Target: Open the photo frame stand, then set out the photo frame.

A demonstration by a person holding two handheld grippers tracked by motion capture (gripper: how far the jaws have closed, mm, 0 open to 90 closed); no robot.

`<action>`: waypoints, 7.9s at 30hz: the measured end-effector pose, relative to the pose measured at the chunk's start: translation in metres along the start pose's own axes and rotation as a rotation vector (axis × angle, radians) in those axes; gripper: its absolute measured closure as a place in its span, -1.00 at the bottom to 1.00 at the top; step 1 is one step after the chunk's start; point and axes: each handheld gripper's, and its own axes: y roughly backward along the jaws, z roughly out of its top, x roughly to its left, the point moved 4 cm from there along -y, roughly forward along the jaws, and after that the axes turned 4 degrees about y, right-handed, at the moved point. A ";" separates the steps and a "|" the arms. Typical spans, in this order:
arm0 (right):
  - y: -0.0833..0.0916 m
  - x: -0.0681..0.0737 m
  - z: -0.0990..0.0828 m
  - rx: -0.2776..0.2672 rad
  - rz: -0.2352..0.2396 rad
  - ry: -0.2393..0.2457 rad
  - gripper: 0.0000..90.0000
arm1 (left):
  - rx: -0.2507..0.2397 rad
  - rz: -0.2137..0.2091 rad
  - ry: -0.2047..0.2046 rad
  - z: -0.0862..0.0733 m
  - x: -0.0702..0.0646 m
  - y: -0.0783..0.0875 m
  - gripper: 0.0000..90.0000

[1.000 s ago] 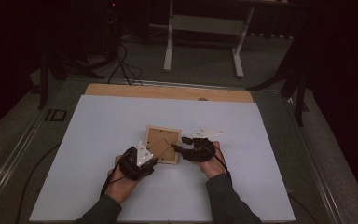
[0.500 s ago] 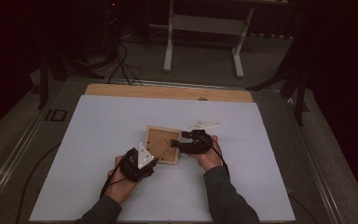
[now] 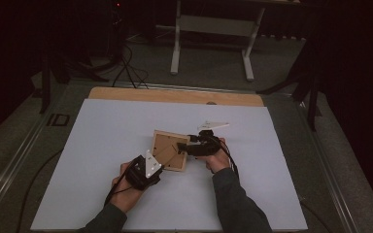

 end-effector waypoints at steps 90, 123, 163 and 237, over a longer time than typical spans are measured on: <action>0.017 0.027 0.002 -0.039 -0.196 0.318 0.29 | 0.022 -0.147 0.240 0.004 0.019 -0.031 0.61; 0.025 0.033 -0.011 -0.045 -0.099 0.240 0.24 | 0.048 -0.303 0.270 -0.004 0.021 -0.028 0.50; 0.028 0.044 -0.022 -0.028 -0.064 0.246 0.16 | 0.065 -0.334 0.275 -0.009 0.019 -0.024 0.39; 0.039 0.034 -0.032 0.037 -0.081 0.283 -0.04 | -0.039 -0.295 0.264 0.001 0.028 0.005 0.33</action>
